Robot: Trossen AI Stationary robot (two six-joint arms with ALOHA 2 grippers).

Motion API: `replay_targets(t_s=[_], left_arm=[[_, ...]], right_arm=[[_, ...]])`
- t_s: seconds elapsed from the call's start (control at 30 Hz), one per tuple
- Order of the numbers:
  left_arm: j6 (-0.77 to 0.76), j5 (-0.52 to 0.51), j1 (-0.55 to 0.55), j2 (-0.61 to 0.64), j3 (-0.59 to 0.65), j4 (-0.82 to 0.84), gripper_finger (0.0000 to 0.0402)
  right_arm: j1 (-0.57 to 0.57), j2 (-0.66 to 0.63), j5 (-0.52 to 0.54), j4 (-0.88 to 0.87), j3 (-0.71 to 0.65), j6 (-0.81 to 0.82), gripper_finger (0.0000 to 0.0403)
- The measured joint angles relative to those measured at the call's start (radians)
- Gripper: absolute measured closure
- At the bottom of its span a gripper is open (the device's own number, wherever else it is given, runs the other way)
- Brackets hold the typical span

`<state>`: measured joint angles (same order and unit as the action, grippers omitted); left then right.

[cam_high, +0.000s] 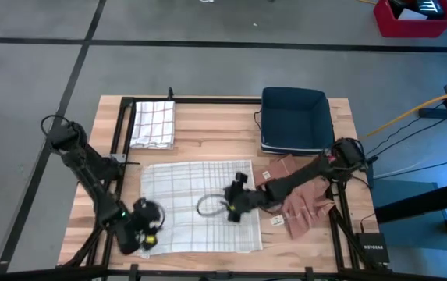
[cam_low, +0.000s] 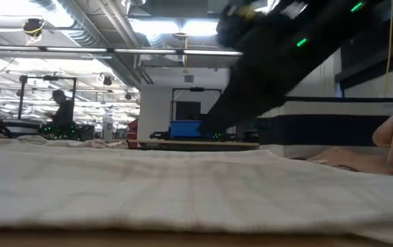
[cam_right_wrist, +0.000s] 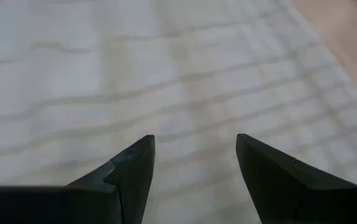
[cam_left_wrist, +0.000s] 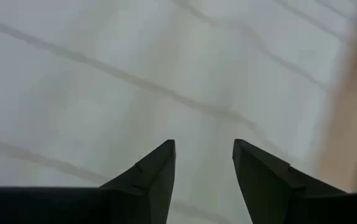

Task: Fold towel
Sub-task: Fold the white towel on the table

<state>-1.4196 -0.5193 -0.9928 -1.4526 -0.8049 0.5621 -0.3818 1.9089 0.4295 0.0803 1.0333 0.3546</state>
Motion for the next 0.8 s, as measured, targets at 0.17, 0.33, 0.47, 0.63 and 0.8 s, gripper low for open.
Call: replay_targets(t_s=[0.17,0.33,0.47,0.63,0.8], left_arm=[[-0.067,0.001,-0.097,-0.085,0.012,-0.106,0.0247],[-0.147,0.03,-0.135,-0.175,0.013,-0.081,0.0247],[-0.175,0.038,-0.124,-0.176,0.01,-0.049,0.0247],[-0.109,0.044,-0.091,-0.12,-0.002,-0.048,0.0247],[-0.076,0.015,-0.065,-0.086,-0.002,0.039,0.0247]], right_arm=[[0.084,0.073,-0.003,0.034,-0.011,0.0,0.0173],[0.109,0.109,-0.036,0.062,-0.007,-0.021,0.0173],[0.094,0.089,-0.116,0.034,0.016,-0.05,0.0173],[0.057,0.057,-0.278,0.182,0.105,-0.068,0.0173],[-0.003,0.139,-0.319,0.358,0.208,-0.124,0.0173]])
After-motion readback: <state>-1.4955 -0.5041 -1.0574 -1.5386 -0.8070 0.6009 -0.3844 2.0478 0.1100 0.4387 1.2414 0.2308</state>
